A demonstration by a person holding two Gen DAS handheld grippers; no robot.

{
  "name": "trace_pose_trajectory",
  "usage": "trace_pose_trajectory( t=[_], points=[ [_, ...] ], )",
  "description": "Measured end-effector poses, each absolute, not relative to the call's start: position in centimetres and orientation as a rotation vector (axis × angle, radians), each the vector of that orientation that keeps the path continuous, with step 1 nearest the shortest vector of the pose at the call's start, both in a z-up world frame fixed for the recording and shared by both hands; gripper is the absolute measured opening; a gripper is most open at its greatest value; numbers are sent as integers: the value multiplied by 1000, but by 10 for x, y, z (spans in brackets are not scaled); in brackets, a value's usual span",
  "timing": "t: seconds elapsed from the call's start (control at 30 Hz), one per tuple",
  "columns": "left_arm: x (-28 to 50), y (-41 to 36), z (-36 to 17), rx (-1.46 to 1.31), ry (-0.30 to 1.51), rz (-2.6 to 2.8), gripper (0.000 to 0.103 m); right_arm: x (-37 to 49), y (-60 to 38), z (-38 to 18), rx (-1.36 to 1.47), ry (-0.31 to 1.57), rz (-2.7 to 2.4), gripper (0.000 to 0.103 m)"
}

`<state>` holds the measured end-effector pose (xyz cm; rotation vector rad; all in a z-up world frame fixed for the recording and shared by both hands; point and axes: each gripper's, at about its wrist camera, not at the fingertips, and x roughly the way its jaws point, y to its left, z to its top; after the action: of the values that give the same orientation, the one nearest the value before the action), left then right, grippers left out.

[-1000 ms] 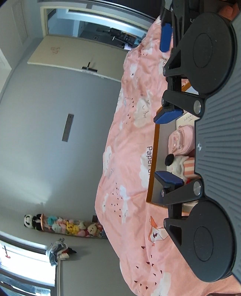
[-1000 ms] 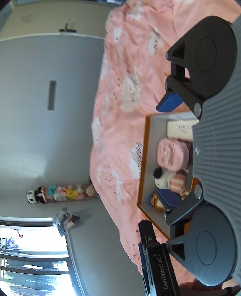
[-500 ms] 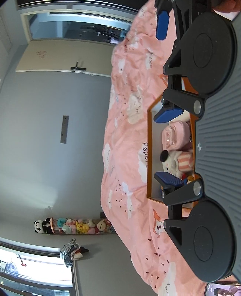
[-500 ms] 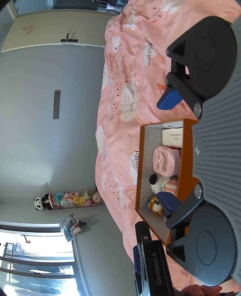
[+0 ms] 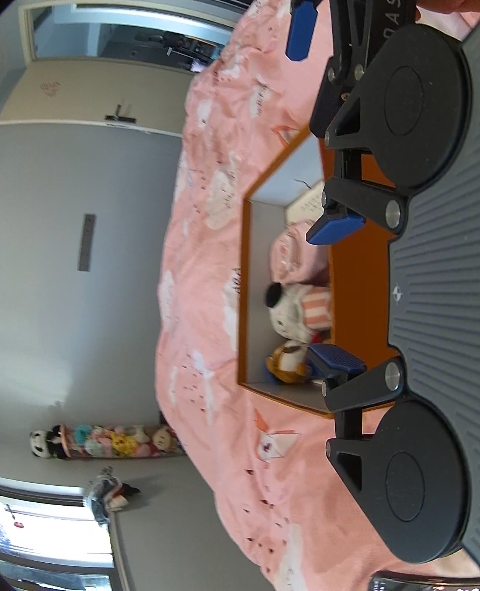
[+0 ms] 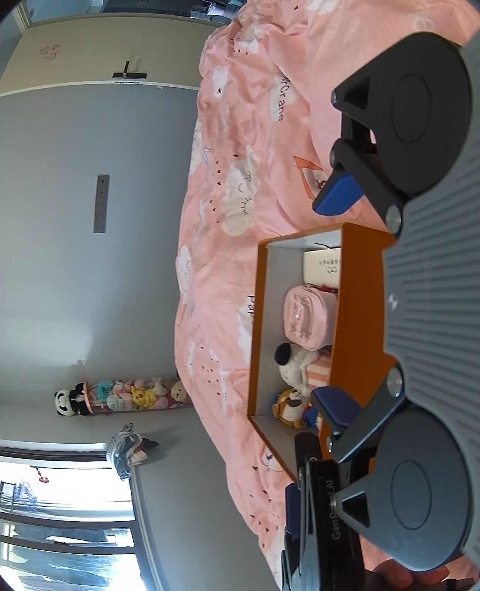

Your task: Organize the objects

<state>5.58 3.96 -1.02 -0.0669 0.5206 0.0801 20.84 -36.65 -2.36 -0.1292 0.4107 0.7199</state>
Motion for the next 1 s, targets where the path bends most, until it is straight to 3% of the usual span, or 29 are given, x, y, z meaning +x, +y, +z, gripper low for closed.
trace_pose_trajectory(
  t=[0.47, 1.0],
  points=[
    [62, 37, -31, -55, 631, 90, 72, 221, -361, -42, -140, 485, 693, 101],
    [58, 35, -31, -44, 621, 66, 72, 222, -362, -42, -142, 490, 690, 101]
  ],
)
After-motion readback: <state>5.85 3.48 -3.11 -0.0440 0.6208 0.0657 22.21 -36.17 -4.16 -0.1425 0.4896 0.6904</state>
